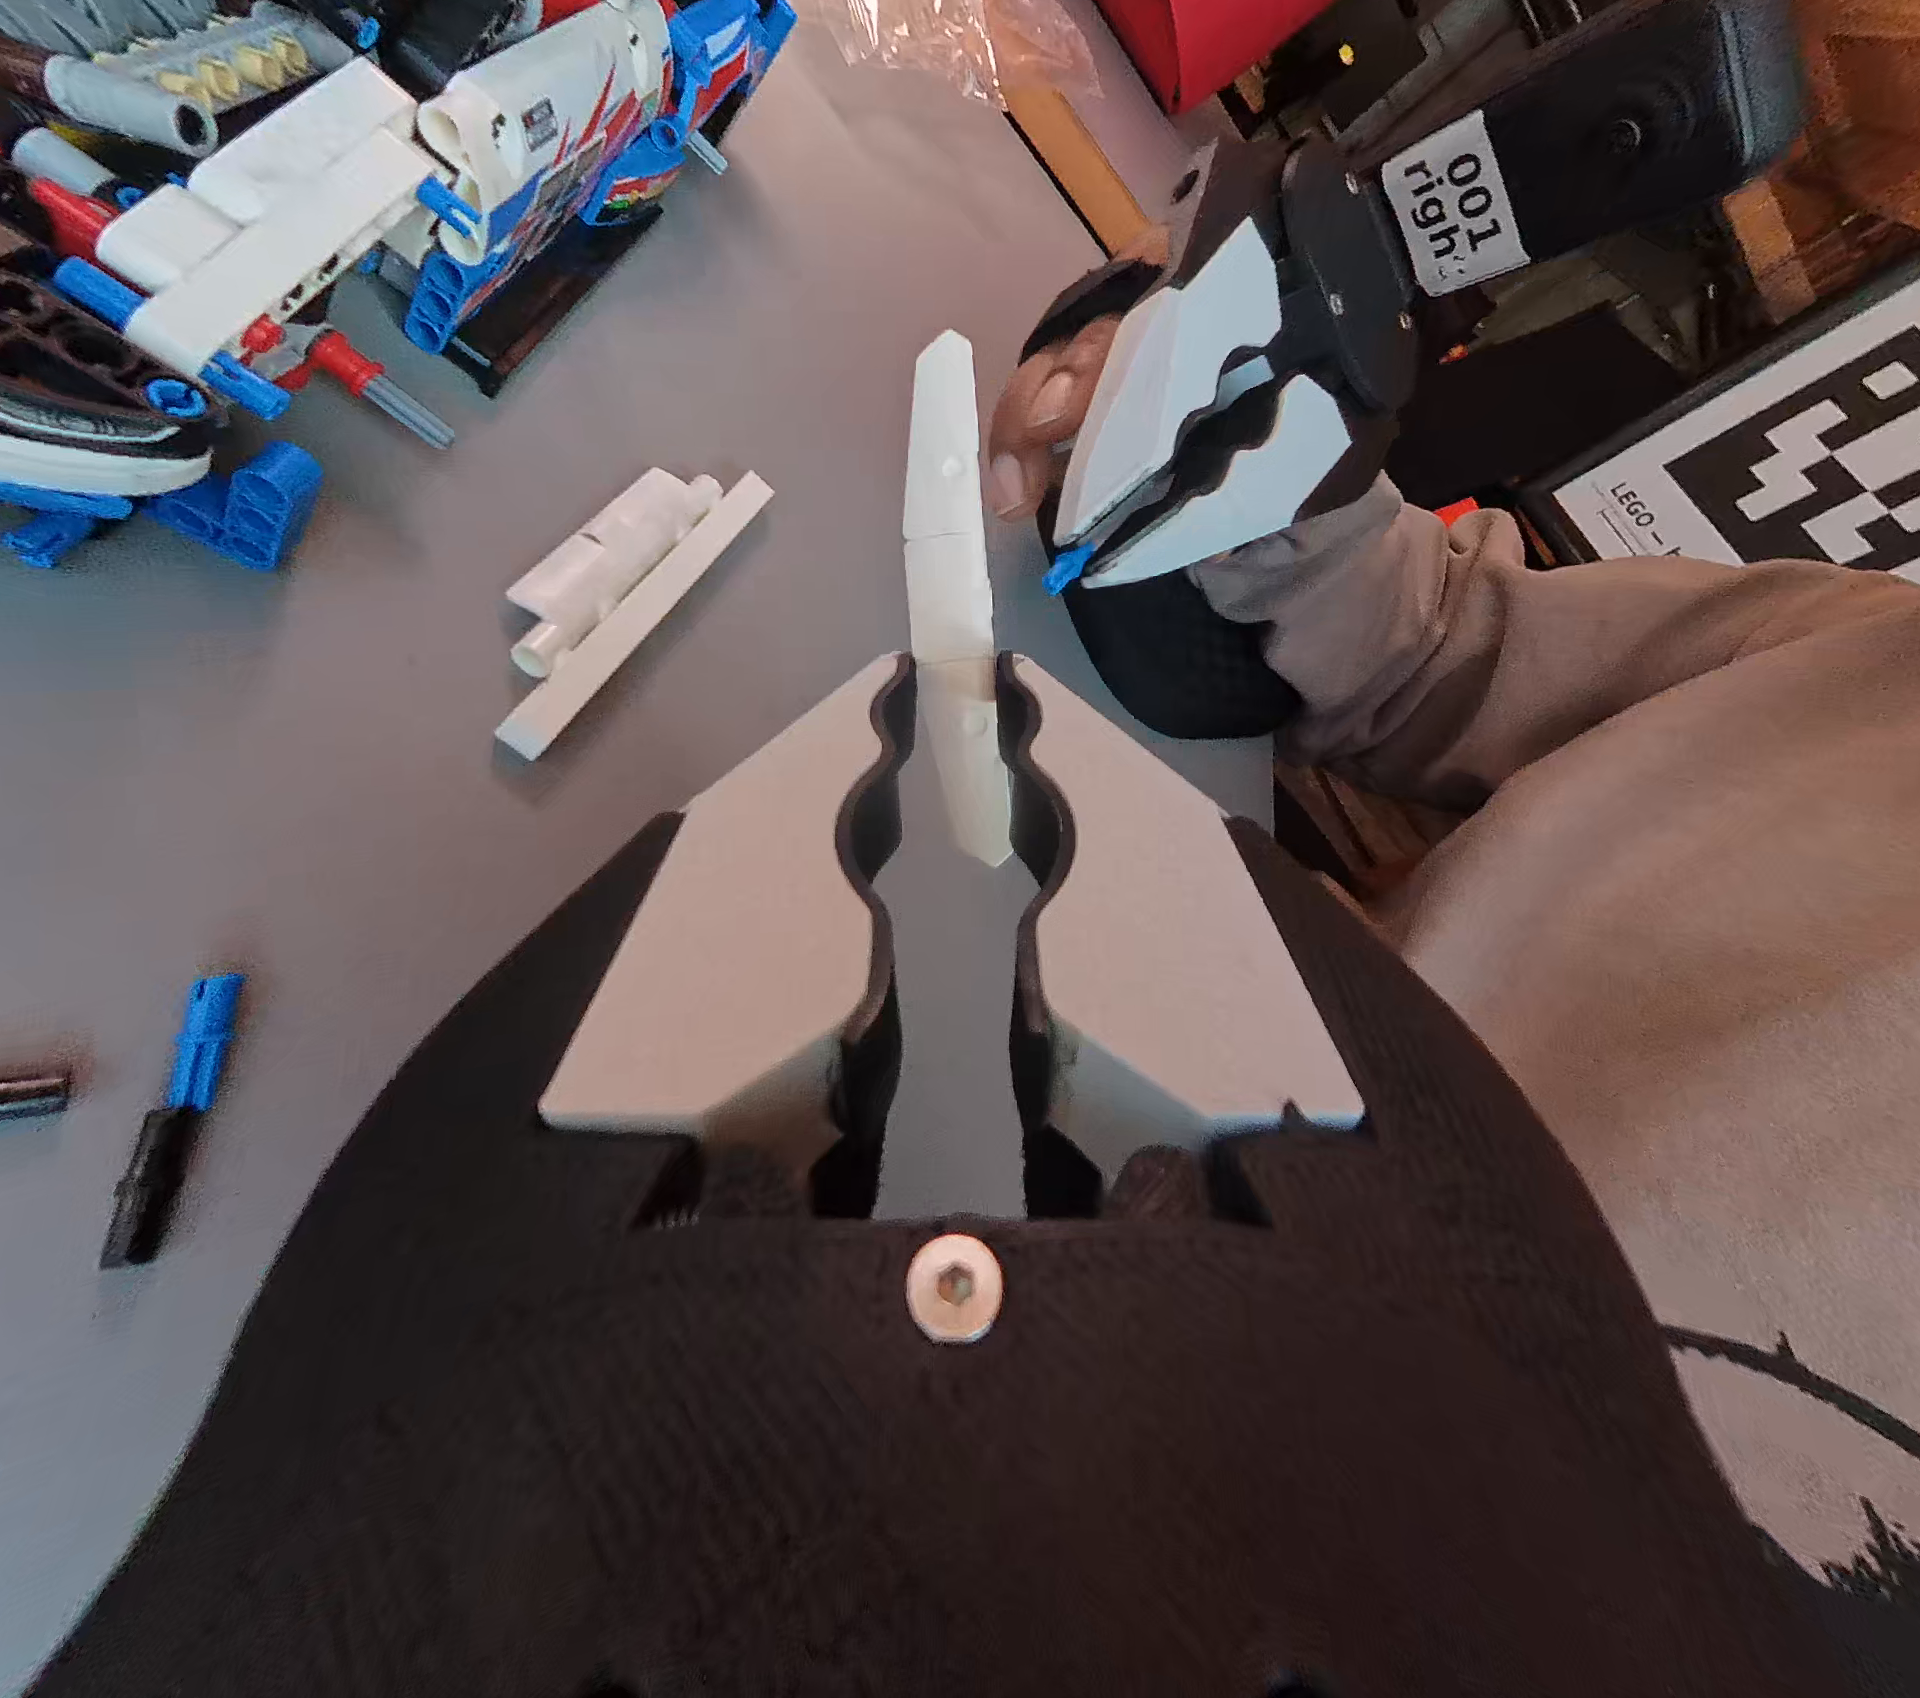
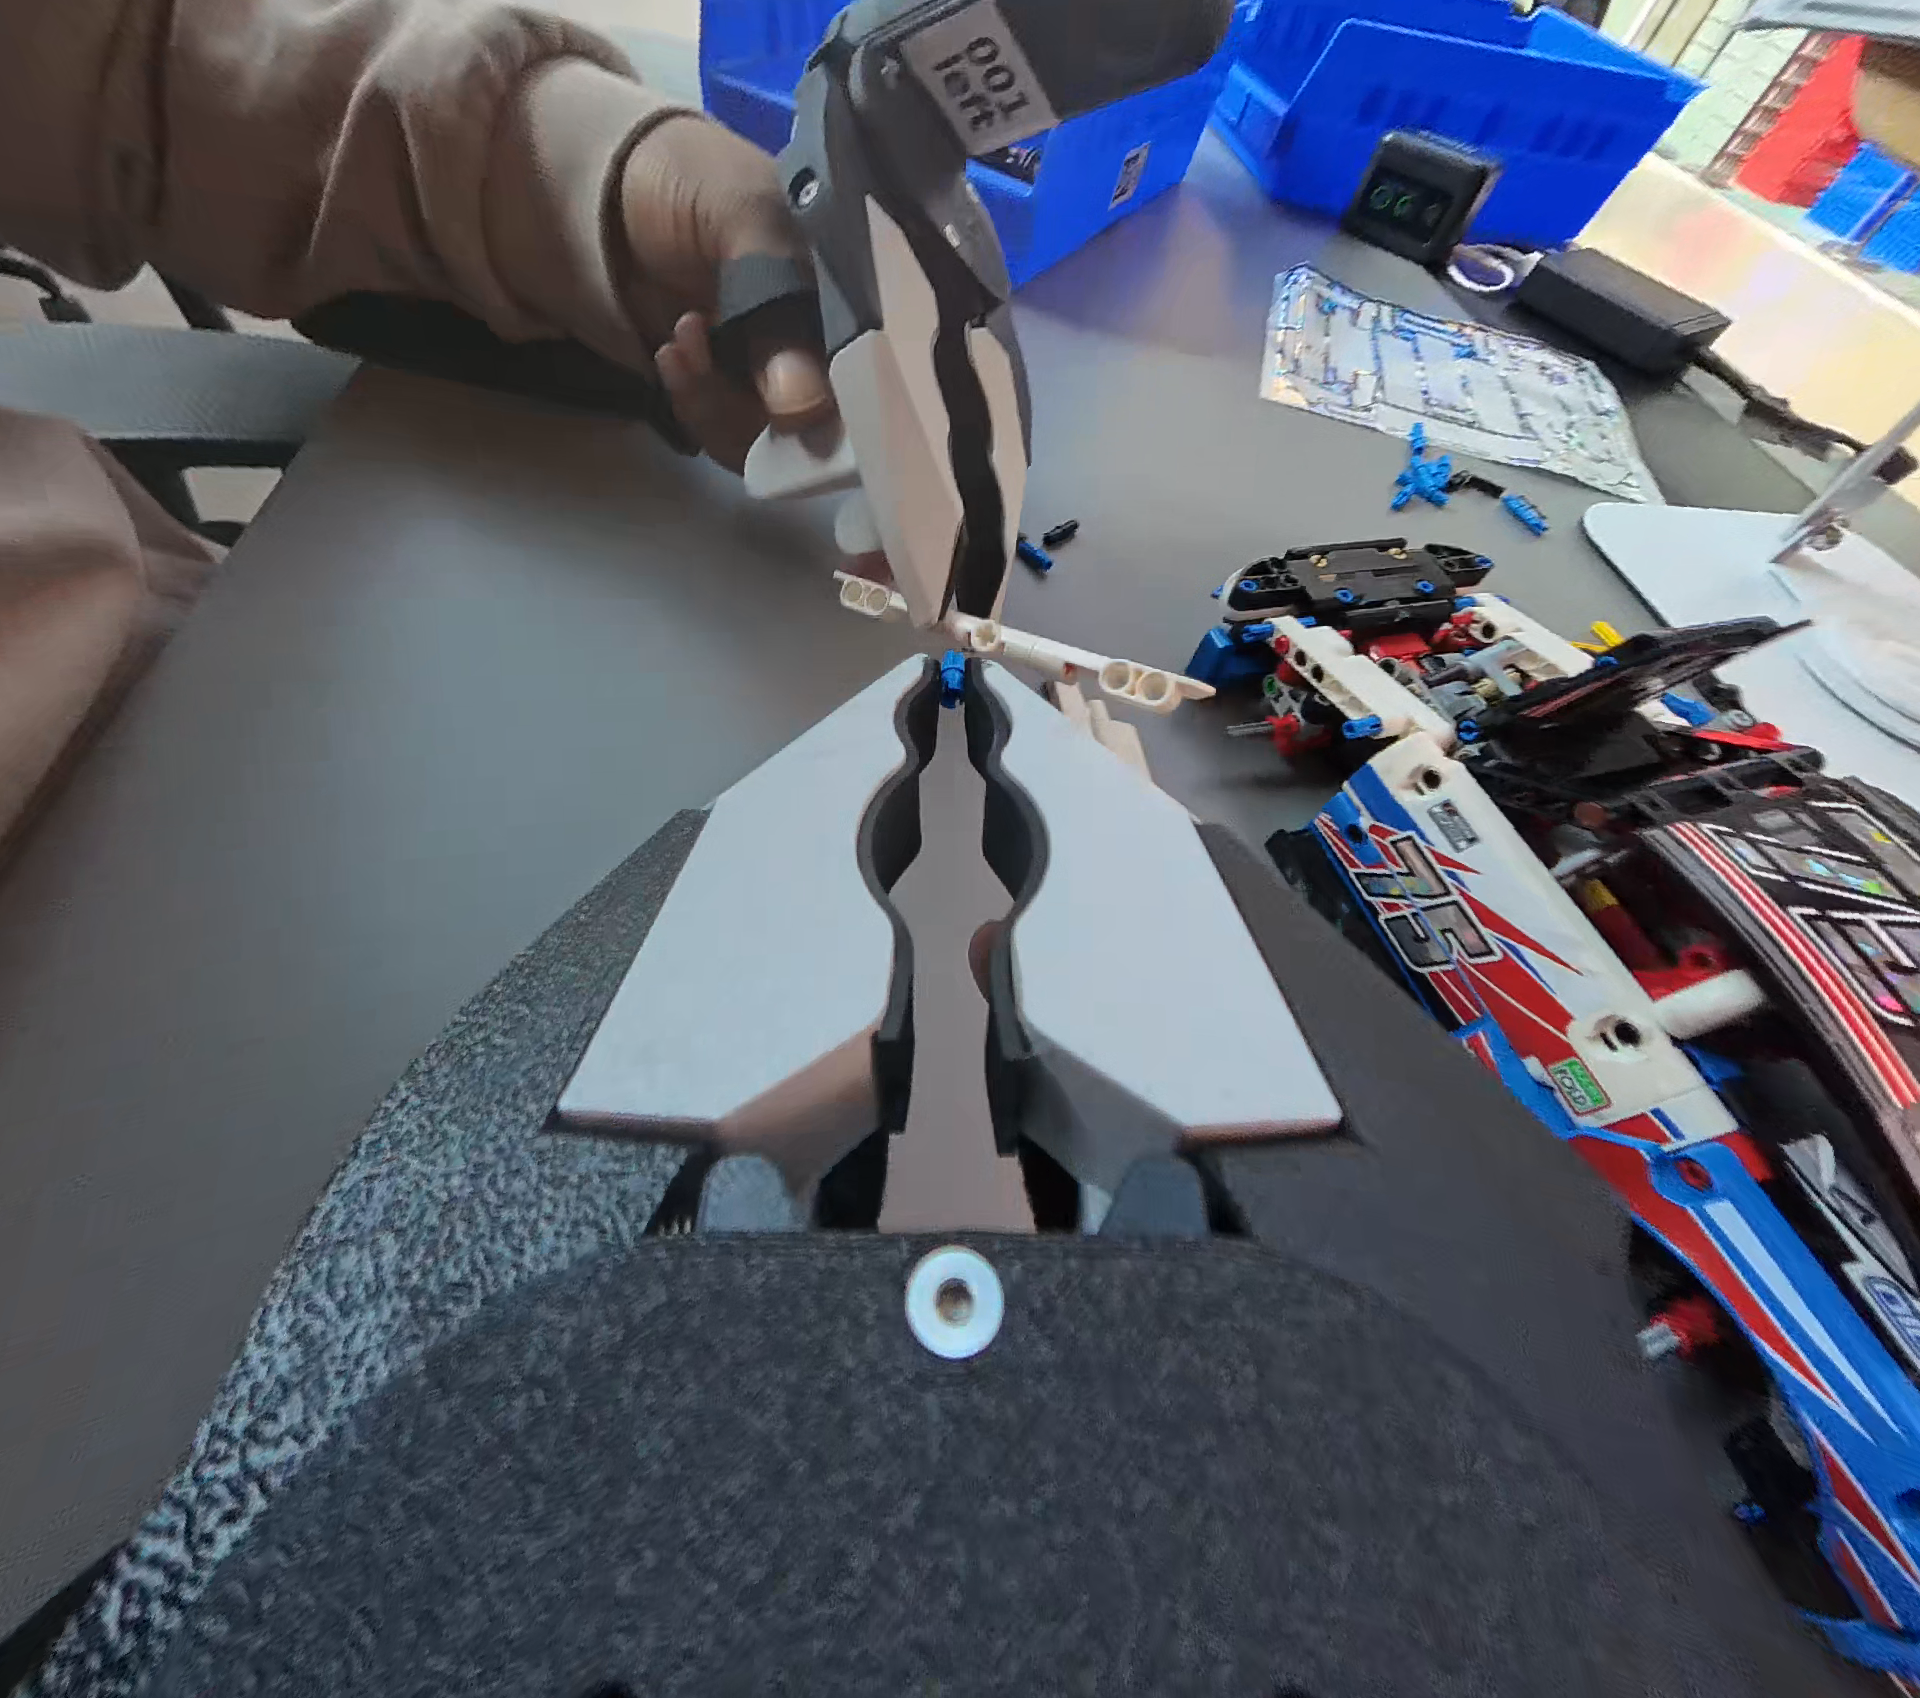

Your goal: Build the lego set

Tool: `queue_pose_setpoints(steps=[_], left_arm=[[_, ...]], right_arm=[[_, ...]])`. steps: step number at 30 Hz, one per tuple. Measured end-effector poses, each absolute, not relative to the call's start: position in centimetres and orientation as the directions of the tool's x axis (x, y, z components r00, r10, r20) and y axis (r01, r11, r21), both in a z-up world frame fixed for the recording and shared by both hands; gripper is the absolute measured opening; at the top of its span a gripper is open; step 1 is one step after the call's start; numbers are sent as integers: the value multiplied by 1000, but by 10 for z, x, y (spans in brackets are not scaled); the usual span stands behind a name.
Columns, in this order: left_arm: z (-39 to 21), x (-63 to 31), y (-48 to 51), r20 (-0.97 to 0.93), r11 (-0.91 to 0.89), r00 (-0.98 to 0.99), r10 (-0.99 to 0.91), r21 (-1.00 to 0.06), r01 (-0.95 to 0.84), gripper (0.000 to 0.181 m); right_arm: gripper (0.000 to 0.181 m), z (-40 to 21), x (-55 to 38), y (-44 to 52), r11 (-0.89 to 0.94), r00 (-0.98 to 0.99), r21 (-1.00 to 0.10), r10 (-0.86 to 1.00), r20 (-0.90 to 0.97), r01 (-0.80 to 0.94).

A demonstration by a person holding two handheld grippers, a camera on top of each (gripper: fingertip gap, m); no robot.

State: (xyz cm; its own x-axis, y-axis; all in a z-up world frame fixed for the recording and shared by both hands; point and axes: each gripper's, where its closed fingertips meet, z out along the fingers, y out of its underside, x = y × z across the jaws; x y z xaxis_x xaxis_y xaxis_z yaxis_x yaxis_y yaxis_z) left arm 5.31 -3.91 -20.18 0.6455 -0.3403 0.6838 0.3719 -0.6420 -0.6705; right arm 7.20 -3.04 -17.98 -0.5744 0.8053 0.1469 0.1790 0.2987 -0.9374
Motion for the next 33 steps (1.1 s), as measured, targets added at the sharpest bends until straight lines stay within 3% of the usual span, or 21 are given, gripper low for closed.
queue_pose_setpoints(steps=[6,12,14,19,23,25,29,33], left_arm=[[-193,49,-24,635,-519,718,-285,-732,442,13],[-191,42,-19,517,-444,818,-251,-813,377,13],[-193,39,-20,484,-443,840,-245,-827,347,13],[-201,32,-24,425,-447,876,-229,-845,293,13],[-202,31,-25,398,-442,890,-223,-855,272,13],[-200,32,-25,373,-429,899,-227,-868,252,13],[-194,34,-25,285,-381,931,-229,-906,184,13],[-183,42,-25,126,-307,963,-238,-950,48,13]], right_arm=[[2,-172,61,-22,231,-481,-956,869,119,182],[2,-183,60,-24,217,-492,-946,867,74,242],[2,-203,64,-27,260,-530,-907,846,49,331],[3,-252,74,-20,535,-570,-709,790,226,460],[3,-255,76,-16,575,-567,-661,780,264,483],[10,-247,73,-18,483,-541,-724,822,180,492],[22,-196,56,-23,42,-448,-904,878,-169,425],[26,-164,45,-17,-273,-387,-898,830,-402,346]])
